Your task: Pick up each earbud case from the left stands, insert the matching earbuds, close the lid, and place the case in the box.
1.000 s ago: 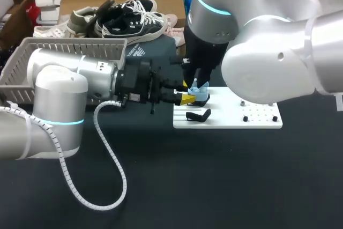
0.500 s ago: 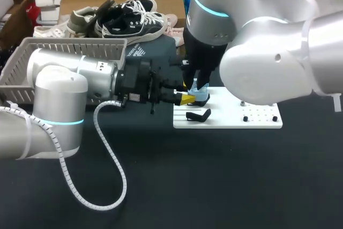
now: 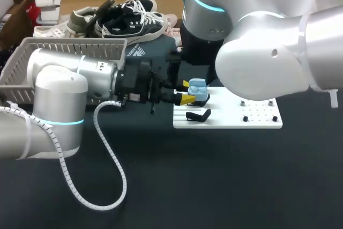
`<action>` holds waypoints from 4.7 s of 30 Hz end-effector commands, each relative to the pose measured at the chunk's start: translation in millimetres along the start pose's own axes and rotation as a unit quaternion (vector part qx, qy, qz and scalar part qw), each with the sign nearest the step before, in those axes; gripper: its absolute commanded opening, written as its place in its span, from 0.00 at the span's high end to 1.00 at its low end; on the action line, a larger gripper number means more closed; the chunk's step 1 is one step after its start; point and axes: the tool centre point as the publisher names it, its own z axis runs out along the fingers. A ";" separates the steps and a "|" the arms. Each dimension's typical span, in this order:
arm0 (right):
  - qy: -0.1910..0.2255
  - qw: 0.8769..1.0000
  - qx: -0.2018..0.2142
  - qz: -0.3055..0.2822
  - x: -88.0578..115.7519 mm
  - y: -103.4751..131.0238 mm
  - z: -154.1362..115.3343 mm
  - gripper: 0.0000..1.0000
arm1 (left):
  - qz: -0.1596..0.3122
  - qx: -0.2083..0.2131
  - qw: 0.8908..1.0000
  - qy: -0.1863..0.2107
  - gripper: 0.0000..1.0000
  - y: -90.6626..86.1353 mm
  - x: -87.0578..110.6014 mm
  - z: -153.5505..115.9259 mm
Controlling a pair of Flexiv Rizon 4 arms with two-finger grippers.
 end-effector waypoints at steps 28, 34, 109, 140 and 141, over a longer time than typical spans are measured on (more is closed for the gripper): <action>-0.027 0.984 0.090 0.154 -25.2 -77.3 22.3 0.00 | 0.001 -0.002 1.000 -0.001 1.00 -1.1 0.0 -0.2; -0.016 0.984 0.087 0.155 -16.9 -80.0 20.0 0.00 | 0.001 -0.002 1.000 -0.001 1.00 -1.1 0.0 -0.2; -0.103 0.980 0.011 0.170 7.8 -95.6 -10.4 0.00 | -0.121 -0.448 0.869 0.171 1.00 71.7 47.6 -244.4; -0.103 0.980 0.011 0.170 7.8 -95.6 -10.4 0.00 | -0.148 -0.468 0.855 0.167 0.00 103.7 57.1 -255.4; -0.103 0.980 0.011 0.170 7.8 -95.6 -10.4 0.00 | -0.145 -0.465 0.859 0.159 0.00 99.5 51.5 -253.2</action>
